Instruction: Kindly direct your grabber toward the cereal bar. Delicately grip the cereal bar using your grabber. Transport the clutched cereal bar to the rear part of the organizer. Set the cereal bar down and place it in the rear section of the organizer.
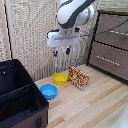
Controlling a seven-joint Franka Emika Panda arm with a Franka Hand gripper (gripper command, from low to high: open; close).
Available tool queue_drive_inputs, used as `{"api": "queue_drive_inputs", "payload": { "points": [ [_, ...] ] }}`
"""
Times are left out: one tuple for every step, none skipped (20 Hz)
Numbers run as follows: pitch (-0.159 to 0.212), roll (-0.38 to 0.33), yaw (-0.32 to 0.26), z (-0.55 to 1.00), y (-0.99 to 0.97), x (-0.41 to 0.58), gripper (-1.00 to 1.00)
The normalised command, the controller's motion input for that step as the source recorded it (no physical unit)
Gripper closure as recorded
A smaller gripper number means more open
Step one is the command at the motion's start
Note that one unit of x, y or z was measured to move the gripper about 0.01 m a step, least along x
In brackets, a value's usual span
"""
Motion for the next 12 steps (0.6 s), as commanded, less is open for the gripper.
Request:
{"api": "queue_drive_inputs", "payload": {
  "points": [
    [-0.007, 0.0, 0.0, -0.14, 0.0, 0.0, -1.0],
    [-0.045, 0.072, -0.069, -0.1, -0.89, 0.0, -1.0],
    [-0.045, 0.072, -0.069, -0.1, -0.89, 0.0, -1.0],
    [-0.036, 0.072, -0.069, -0.07, -0.89, 0.0, -1.0],
    [-0.022, 0.073, -0.065, -0.08, -0.9, 0.0, -1.0],
    [-0.017, 0.072, -0.065, -0.07, -0.9, 0.0, -1.0],
    [0.0, 0.076, -0.063, -0.03, -0.91, -0.02, -1.0],
    [0.0, 0.078, -0.06, -0.01, -0.91, -0.009, -1.0],
    [0.0, 0.08, -0.055, -0.01, -0.91, -0.006, -1.0],
    [0.0, 0.084, -0.051, -0.02, -0.92, 0.0, -1.0],
    [0.0, 0.09, -0.046, -0.02, -0.93, 0.0, -1.0],
    [0.0, 0.085, -0.027, -0.04, -0.89, -0.034, -1.0]
  ]
}}
